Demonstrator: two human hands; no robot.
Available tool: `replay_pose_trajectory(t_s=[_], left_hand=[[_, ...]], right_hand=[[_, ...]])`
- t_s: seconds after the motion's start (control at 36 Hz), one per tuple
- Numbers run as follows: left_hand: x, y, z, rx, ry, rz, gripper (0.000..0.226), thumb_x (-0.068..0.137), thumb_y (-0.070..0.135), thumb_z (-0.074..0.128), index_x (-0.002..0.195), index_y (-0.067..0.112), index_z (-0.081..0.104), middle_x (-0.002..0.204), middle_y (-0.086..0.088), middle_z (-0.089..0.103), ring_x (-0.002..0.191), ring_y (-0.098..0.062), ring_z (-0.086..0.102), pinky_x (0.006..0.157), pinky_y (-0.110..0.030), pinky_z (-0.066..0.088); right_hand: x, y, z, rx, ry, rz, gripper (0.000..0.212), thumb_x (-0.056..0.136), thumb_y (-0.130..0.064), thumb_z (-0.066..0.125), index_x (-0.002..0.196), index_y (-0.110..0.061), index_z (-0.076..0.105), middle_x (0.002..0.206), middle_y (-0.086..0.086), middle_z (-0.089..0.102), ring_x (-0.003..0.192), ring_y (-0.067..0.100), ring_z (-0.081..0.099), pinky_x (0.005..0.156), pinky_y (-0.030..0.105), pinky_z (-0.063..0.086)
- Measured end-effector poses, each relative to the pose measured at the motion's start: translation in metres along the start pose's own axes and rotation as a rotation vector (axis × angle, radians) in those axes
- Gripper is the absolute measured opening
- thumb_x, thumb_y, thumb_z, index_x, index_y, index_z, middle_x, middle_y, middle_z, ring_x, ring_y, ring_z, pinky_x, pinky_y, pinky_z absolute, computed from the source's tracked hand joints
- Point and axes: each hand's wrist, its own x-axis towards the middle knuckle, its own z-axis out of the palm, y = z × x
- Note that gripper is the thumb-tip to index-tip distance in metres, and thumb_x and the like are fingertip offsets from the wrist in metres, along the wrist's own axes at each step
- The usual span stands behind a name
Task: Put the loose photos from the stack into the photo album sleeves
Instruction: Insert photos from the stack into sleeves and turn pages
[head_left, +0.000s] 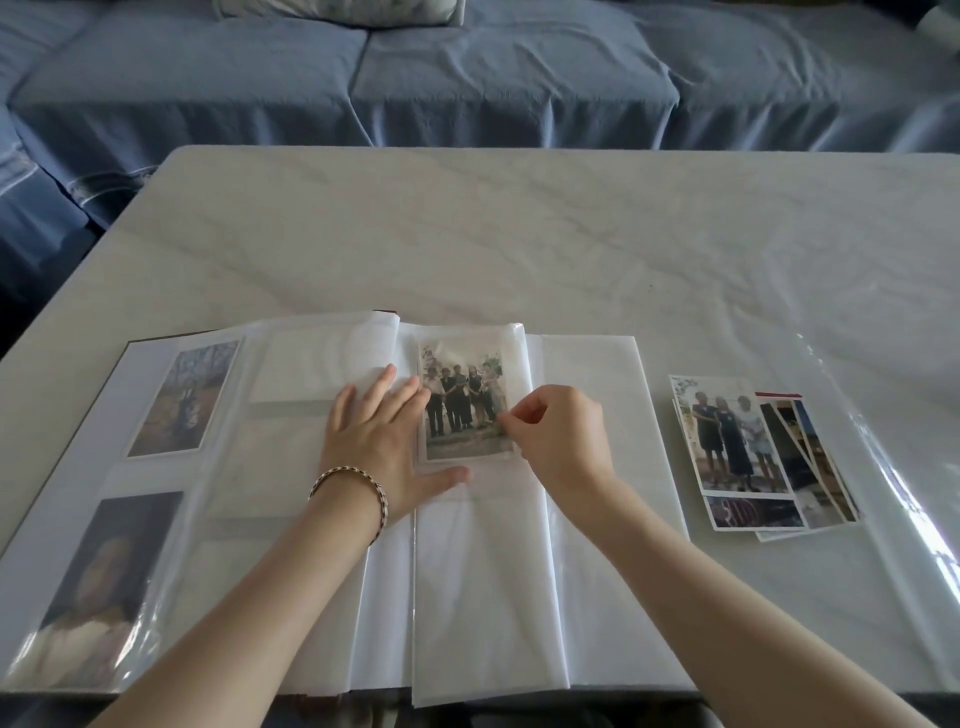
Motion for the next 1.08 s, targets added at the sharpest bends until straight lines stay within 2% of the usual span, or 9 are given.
replay_pose_trajectory(t_s=[0.17,0.28,0.36,0.5,0.58,0.72,0.81,0.92,1.08], left_hand=[[0.001,0.000,0.000,-0.006,-0.011,-0.004,0.103,0.064,0.088,0.031,0.148,0.031,0.011,0.156,0.019,0.001,0.141,-0.004,-0.017,0.108,-0.034,-0.016],[0.000,-0.001,0.000,-0.013,0.003,0.003,0.103,0.065,0.088,0.032,0.148,0.030,0.013,0.156,0.018,0.002,0.142,-0.004,-0.015,0.109,-0.035,-0.015],[0.000,0.000,0.001,-0.033,0.018,0.009,0.099,0.067,0.087,0.031,0.148,0.032,0.016,0.156,0.019,0.004,0.142,-0.004,-0.012,0.108,-0.034,-0.015],[0.003,-0.002,0.004,-0.018,-0.007,0.018,0.085,0.073,0.082,0.030,0.145,0.038,0.019,0.156,0.017,0.004,0.142,-0.006,-0.015,0.105,-0.033,-0.019],[0.002,-0.003,0.005,-0.025,0.004,0.025,0.082,0.074,0.081,0.032,0.144,0.041,0.023,0.156,0.017,0.008,0.143,-0.006,-0.012,0.104,-0.033,-0.019],[0.001,-0.003,0.006,-0.018,0.021,0.018,0.082,0.073,0.081,0.034,0.144,0.041,0.024,0.156,0.017,0.010,0.143,-0.006,-0.011,0.106,-0.033,-0.016],[0.001,-0.003,0.005,0.001,0.013,0.023,0.080,0.075,0.079,0.033,0.144,0.040,0.023,0.156,0.016,0.009,0.143,-0.007,-0.012,0.106,-0.033,-0.017],[0.001,-0.002,0.003,-0.001,0.006,0.019,0.079,0.077,0.077,0.034,0.145,0.039,0.023,0.156,0.016,0.009,0.143,-0.008,-0.011,0.108,-0.034,-0.014],[-0.001,-0.001,0.001,0.000,-0.003,0.013,0.078,0.078,0.077,0.034,0.145,0.039,0.022,0.156,0.017,0.008,0.143,-0.007,-0.012,0.108,-0.033,-0.014]], right_hand=[[-0.001,-0.003,0.000,-0.042,-0.043,-0.051,0.016,0.086,-0.013,0.059,0.070,-0.010,0.058,0.065,0.005,0.063,0.064,0.023,0.062,0.058,0.033,0.051],[0.004,0.000,-0.007,0.082,-0.110,0.033,0.026,0.085,-0.014,0.064,0.060,-0.014,0.056,0.062,0.003,0.068,0.058,0.018,0.066,0.058,0.031,0.054],[0.005,0.005,-0.014,0.135,-0.149,0.048,0.023,0.084,-0.014,0.066,0.064,-0.016,0.056,0.062,-0.001,0.068,0.060,0.015,0.065,0.057,0.028,0.053],[-0.003,0.024,-0.044,-0.181,0.051,-0.129,0.014,0.082,-0.018,0.066,0.072,-0.025,0.058,0.064,-0.012,0.060,0.067,0.013,0.059,0.059,0.025,0.044],[-0.002,0.042,-0.076,-0.245,0.202,-0.104,0.003,0.082,-0.021,0.067,0.085,-0.021,0.066,0.077,-0.005,0.066,0.074,0.018,0.061,0.064,0.026,0.042],[0.005,0.076,-0.123,-0.464,0.202,0.208,0.059,0.080,-0.046,0.066,0.126,-0.011,0.052,0.122,0.016,0.052,0.110,0.034,0.051,0.082,0.035,0.040],[0.003,0.090,-0.132,-0.592,0.095,0.352,0.080,0.073,-0.057,0.069,0.130,-0.006,0.043,0.127,0.023,0.045,0.119,0.039,0.042,0.092,0.041,0.038],[-0.002,0.101,-0.130,-0.660,0.085,0.369,0.083,0.068,-0.054,0.074,0.124,0.000,0.044,0.121,0.025,0.047,0.116,0.040,0.042,0.091,0.042,0.039],[-0.003,0.113,-0.128,-0.522,0.179,0.370,0.077,0.065,-0.043,0.081,0.119,0.000,0.047,0.116,0.028,0.044,0.110,0.043,0.042,0.092,0.046,0.037]])
